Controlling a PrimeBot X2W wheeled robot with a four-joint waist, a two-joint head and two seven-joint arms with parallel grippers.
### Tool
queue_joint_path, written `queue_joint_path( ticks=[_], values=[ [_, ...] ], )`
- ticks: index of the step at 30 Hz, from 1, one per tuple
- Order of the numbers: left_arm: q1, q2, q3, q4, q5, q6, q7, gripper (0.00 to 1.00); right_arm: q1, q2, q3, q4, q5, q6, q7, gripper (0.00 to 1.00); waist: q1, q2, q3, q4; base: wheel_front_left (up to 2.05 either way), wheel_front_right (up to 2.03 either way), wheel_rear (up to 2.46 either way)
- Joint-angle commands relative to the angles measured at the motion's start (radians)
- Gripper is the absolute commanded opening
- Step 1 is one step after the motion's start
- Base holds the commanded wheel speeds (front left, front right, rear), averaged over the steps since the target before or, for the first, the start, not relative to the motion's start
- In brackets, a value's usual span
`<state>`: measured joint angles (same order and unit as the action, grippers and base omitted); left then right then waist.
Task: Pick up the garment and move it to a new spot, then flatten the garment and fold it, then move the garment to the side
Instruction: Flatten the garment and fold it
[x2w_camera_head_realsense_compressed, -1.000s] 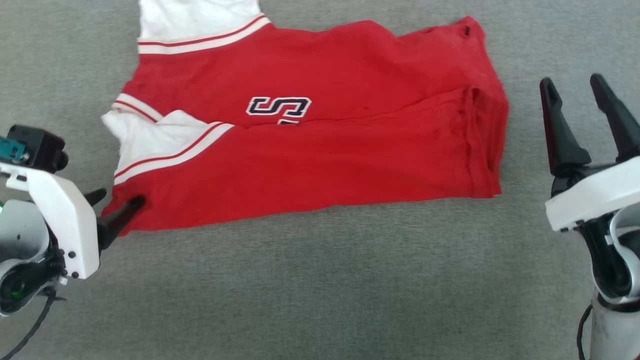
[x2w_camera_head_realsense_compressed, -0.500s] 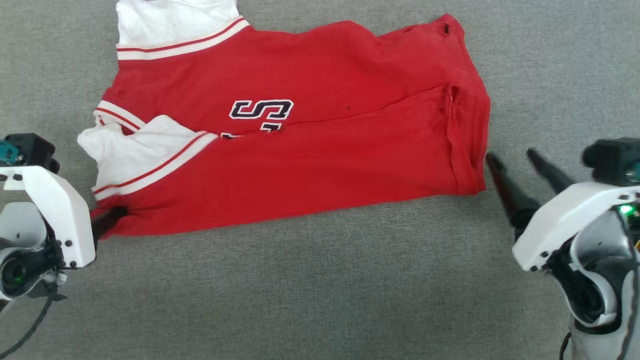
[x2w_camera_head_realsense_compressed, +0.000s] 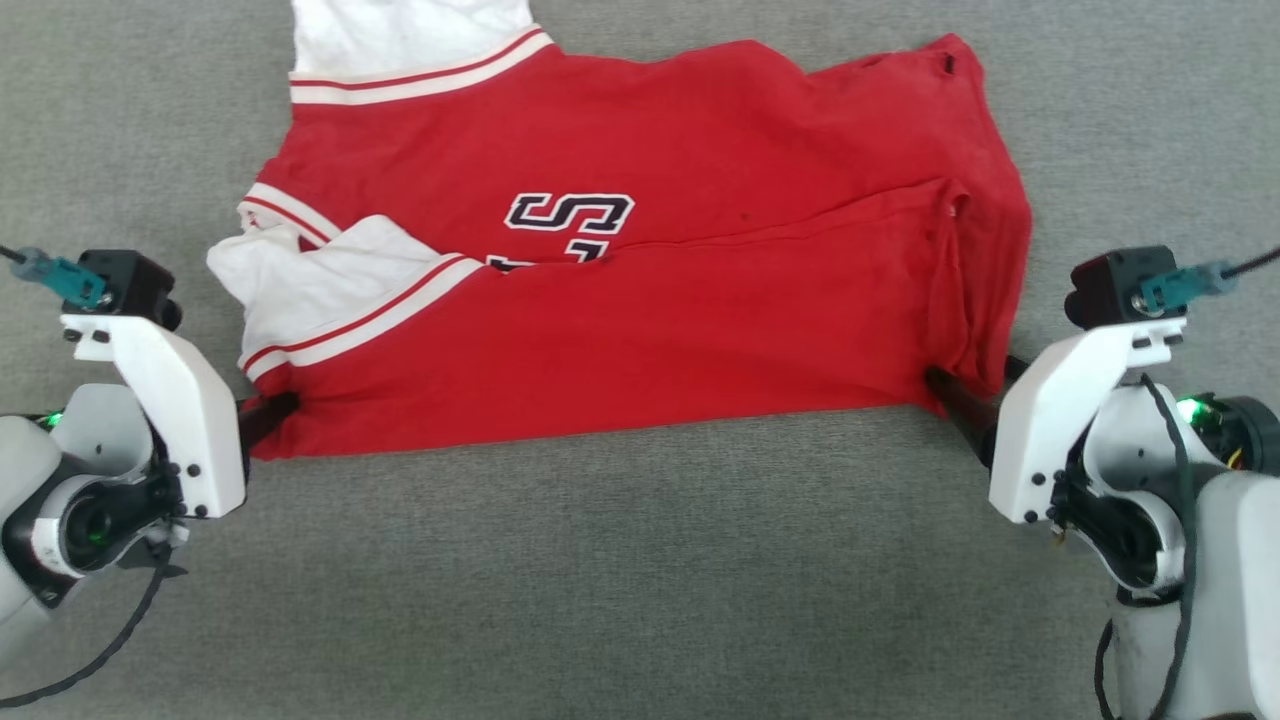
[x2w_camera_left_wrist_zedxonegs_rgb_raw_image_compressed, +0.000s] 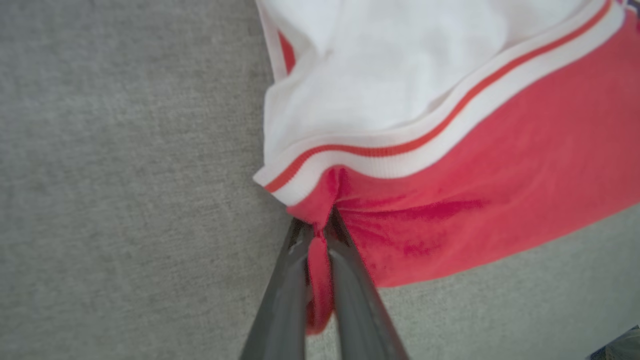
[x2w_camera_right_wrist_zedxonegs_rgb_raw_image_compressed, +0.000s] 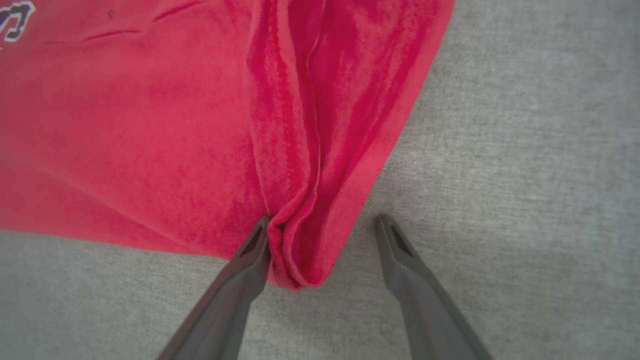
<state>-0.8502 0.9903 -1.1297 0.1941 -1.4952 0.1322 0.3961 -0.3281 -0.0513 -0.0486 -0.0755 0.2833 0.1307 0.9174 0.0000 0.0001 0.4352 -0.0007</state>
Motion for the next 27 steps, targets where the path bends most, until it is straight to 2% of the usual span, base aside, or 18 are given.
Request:
queue_joint_path(
  ticks=[1,2,4,10,14,27],
  values=[
    [0.017,-0.038,-0.029,0.004,0.01,-0.007,0.007,0.0,-0.006,0.002,0.01,0.034,-0.003,0.0,0.024,1.0,0.0,-0.0001,0.002,0.012,0.0,0.0,0.0],
    [0.013,-0.044,-0.028,0.006,0.011,-0.011,0.004,0.0,-0.012,0.004,0.022,0.051,-0.011,0.0,0.037,1.0,0.0,-0.0001,0.003,0.017,0.0,0.0,0.0],
    [0.008,-0.057,-0.029,0.01,0.016,-0.012,0.003,0.0,-0.02,0.006,0.043,0.078,-0.013,0.001,0.058,0.02,0.0,-0.0001,0.001,0.027,0.0,0.0,0.0],
    [0.013,-0.052,-0.015,0.007,0.005,-0.014,-0.009,0.0,-0.04,-0.036,0.061,0.066,0.012,0.0,0.107,0.0,0.0,-0.0001,-0.019,0.05,0.0,0.0,0.0],
    [0.022,-0.021,-0.007,-0.027,-0.005,0.003,-0.009,0.0,-0.02,-0.07,0.047,0.013,0.046,0.0,0.153,0.0,0.0,-0.0001,-0.044,0.06,0.0,0.0,0.0],
    [0.111,0.126,-0.012,-0.268,-0.022,0.138,-0.041,0.0,0.127,-0.144,-0.042,-0.208,0.122,0.0,0.345,0.0,0.0,-0.0001,-0.11,0.087,0.0,0.0,0.0]
  ],
)
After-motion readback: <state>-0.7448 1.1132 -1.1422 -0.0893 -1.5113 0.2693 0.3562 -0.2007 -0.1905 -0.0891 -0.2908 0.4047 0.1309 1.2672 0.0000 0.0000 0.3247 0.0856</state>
